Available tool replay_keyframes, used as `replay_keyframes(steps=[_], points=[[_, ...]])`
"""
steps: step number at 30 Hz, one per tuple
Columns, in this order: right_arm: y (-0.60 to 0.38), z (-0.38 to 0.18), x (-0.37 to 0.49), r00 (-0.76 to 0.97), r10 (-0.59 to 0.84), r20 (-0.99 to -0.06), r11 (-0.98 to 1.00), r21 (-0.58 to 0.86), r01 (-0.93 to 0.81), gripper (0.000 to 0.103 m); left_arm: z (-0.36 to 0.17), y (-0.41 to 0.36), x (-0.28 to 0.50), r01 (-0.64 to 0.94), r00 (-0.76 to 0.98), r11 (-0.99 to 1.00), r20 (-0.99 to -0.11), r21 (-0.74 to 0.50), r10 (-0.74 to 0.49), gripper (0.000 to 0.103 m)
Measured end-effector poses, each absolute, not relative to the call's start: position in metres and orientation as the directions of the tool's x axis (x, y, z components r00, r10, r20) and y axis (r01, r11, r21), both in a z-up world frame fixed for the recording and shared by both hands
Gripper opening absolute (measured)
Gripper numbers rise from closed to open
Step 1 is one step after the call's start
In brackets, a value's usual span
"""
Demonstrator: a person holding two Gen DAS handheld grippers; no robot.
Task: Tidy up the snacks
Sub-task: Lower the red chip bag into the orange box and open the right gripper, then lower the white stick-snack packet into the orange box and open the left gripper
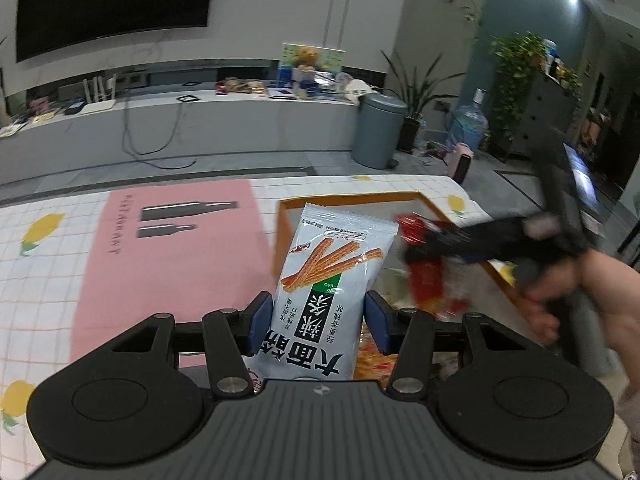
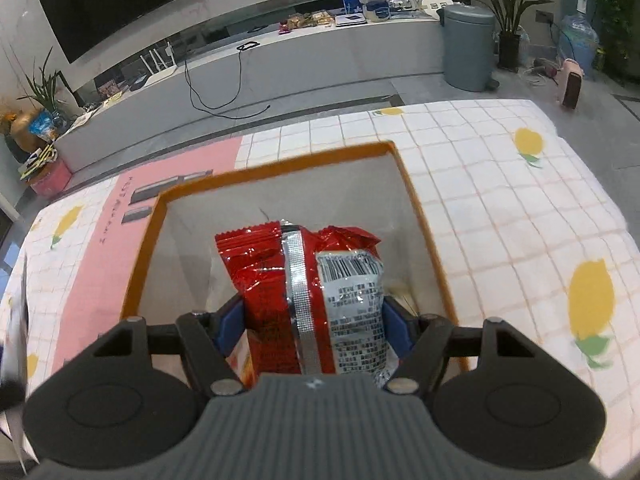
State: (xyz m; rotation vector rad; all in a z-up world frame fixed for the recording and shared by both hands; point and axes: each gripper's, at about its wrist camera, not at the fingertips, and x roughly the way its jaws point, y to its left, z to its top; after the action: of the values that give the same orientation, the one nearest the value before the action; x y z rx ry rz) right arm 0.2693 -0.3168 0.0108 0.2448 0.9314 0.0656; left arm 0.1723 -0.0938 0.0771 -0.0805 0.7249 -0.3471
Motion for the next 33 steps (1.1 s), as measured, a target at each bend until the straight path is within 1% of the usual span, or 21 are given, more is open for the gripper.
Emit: replay_keyframes(steps=[4,7,8,9,10,14,17,23,24,25,27,30,31,33], points=[[-0.328,0.005,0.291,0.597,0.210,-0.774,0.902,0.389,0.187,0.069,0.071,-0.109,0.178,0.301,0.679,0.933,-0.643,-0.197,-0.355,0.057],[-0.333,0.003,0.301,0.587,0.197,-0.785,0.878,0.408,0.251,0.072,0.066,-0.118,0.177,0.316,0.668,0.929,-0.650,-0.192,-0.362,0.057],[-0.333,0.005,0.300,0.584,0.212,-0.784,0.870,0.424,0.253,0.081,0.065,-0.123,0.175,0.322,0.664,0.927,-0.652,-0.192,-0.365,0.057],[-0.332,0.009,0.298,0.591,0.228,-0.774,0.860,0.445,0.251,0.097,0.064,-0.127,0.175,0.329,0.660,0.925,-0.654,-0.190,-0.370,0.057],[-0.331,0.015,0.291,0.614,0.227,-0.756,0.854,0.457,0.247,0.100,0.063,-0.130,0.173,0.335,0.659,0.923,-0.652,-0.190,-0.374,0.057],[-0.333,0.043,0.245,0.703,0.130,-0.699,0.875,0.414,0.250,0.100,0.067,-0.145,0.165,0.358,0.678,0.914,-0.621,-0.190,-0.394,0.058],[-0.340,0.070,0.195,0.777,0.067,-0.626,0.877,0.408,0.253,0.100,0.069,-0.154,0.164,0.374,0.682,0.908,-0.606,-0.191,-0.409,0.058],[-0.342,0.096,0.108,0.856,0.035,-0.516,0.894,0.398,0.204,0.100,0.074,-0.167,0.165,0.351,0.708,0.921,-0.594,-0.172,-0.381,0.060],[-0.343,0.098,0.096,0.861,0.030,-0.507,0.897,0.393,0.200,0.100,0.074,-0.168,0.165,0.330,0.719,0.929,-0.593,-0.168,-0.363,0.065],[-0.343,0.099,0.087,0.864,0.021,-0.503,0.901,0.384,0.202,0.100,0.075,-0.168,0.166,0.316,0.729,0.934,-0.587,-0.167,-0.352,0.078],[-0.344,0.101,0.078,0.865,-0.007,-0.502,0.909,0.358,0.215,0.100,0.077,-0.167,0.163,0.318,0.748,0.934,-0.562,-0.166,-0.354,0.099],[-0.347,0.101,0.065,0.862,-0.056,-0.503,0.909,0.332,0.253,0.100,0.085,-0.165,0.153,0.305,0.773,0.942,-0.542,-0.137,-0.329,0.101],[-0.348,0.102,0.059,0.860,-0.063,-0.506,0.907,0.330,0.261,0.100,0.088,-0.165,0.149,0.297,0.778,0.946,-0.543,-0.126,-0.317,0.103],[-0.348,0.101,0.050,0.855,-0.078,-0.512,0.904,0.325,0.277,0.100,0.095,-0.163,0.143,0.285,0.782,0.953,-0.549,-0.105,-0.294,0.103]])
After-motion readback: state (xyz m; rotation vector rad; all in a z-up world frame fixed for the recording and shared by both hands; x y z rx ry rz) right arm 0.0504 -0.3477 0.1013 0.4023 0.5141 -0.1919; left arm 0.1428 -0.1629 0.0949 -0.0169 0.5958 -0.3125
